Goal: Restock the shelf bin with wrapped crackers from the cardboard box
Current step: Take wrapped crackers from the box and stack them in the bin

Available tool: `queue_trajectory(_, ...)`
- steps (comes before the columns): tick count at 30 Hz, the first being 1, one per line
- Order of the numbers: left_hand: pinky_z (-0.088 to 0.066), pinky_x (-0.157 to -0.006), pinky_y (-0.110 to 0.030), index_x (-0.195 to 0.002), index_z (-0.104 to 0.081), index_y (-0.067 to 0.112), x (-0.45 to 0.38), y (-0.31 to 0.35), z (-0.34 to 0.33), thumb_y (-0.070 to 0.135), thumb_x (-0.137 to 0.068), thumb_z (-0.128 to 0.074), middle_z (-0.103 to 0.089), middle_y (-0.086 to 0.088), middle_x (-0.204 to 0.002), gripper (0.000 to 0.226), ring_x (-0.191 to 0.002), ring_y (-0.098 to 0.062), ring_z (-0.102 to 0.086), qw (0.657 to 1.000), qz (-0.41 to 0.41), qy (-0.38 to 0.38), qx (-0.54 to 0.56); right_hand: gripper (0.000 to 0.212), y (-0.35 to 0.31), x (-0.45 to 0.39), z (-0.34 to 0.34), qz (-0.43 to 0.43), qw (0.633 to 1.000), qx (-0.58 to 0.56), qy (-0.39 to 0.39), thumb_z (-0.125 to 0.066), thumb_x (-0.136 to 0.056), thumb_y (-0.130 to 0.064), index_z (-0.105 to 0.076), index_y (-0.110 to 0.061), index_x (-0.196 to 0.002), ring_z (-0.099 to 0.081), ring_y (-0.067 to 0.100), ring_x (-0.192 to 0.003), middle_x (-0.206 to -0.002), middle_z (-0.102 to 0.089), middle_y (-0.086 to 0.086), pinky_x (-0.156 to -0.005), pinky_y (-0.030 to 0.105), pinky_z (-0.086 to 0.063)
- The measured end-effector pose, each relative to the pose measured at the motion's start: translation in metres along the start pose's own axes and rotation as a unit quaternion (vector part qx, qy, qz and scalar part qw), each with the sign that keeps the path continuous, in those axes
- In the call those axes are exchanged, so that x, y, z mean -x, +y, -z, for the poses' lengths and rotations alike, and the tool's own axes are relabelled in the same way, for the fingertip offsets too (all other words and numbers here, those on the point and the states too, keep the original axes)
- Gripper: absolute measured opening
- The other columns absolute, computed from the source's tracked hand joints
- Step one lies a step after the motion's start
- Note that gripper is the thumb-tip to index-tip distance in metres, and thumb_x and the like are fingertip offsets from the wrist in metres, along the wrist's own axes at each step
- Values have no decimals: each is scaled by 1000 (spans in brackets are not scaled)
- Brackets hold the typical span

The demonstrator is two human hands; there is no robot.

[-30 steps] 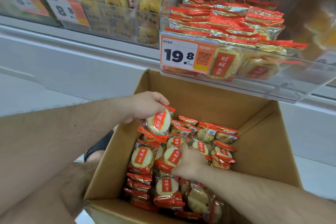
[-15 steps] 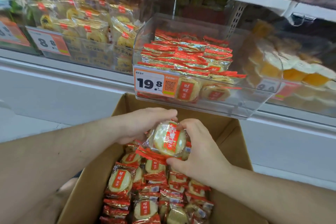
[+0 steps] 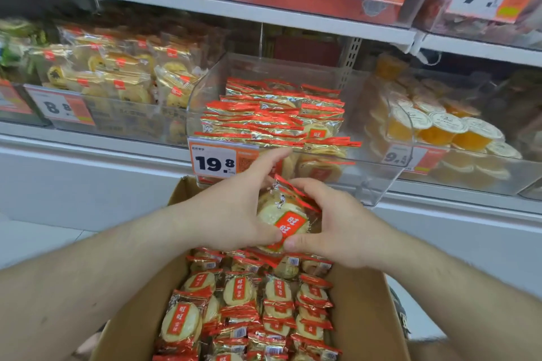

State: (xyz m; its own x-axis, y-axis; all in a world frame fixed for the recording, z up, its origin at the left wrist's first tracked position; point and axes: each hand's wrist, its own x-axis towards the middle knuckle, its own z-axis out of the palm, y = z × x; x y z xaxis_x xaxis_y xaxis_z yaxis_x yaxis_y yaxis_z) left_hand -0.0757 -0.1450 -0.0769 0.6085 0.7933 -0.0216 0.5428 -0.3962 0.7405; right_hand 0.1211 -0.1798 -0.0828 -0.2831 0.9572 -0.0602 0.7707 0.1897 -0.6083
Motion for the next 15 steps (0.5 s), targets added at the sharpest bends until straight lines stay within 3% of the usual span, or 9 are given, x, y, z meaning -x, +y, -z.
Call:
queue_trajectory(2,-53,-84,-21,-139,-16,60,-2,12,5,33,-74,-81,-49,18,-128,96,-108,15,-51,999,-23,-1,-31,68,2,2,10,7,1000,-4,16,-85,-71,-38,-50,-36,-129,-59,-4,-102,-113,-61,-23,-89,22,-50)
queue_trajectory(5,-50,-79,-19,-126,-43,51,-13,27,19,43,-76,-78,-58,19,-110,61,-96,0,-57,996,-65,50,-31,51,11,6,24,-8,999,-6,32,-87,-67,-39,-59,-36,-110,-64,0,-89,-98,-68,-18,-82,32,-55)
queue_trajectory(7,-46,-74,-14,-114,-55,43,-29,34,29,43,-80,-72,-60,17,-102,38,-90,-2,-57,986,-97,125,-56,51,19,10,32,-25,999,16,24,-87,-67,-38,-59,-34,-110,-64,1,-89,-99,-68,-15,-82,32,-55)
queue_trajectory(9,-41,-75,-10,-108,-62,36,-49,44,36,33,-88,-67,-58,19,-100,21,-90,1,-55,970,-133,154,-133,53,26,15,40,-38,998,40,0,-86,-69,-37,-58,-32,-114,-64,1,-90,-102,-68,-14,-82,29,-54)
queue_trajectory(11,-39,-84,-17,-107,-63,36,-72,55,39,24,-93,-60,-55,16,-104,18,-95,-1,-53,958,-165,113,-204,52,31,20,46,-48,996,68,-22,-85,-70,-37,-58,-31,-114,-63,2,-90,-103,-67,-13,-79,24,-53)
queue_trajectory(15,-34,-103,-31,-113,-67,37,-122,72,36,11,-93,-56,-46,11,-112,35,-116,-13,-46,934,-165,-21,-315,47,35,26,50,-53,993,95,-39,-84,-71,-39,-58,-31,-109,-61,4,-87,-99,-65,-12,-74,23,-51)
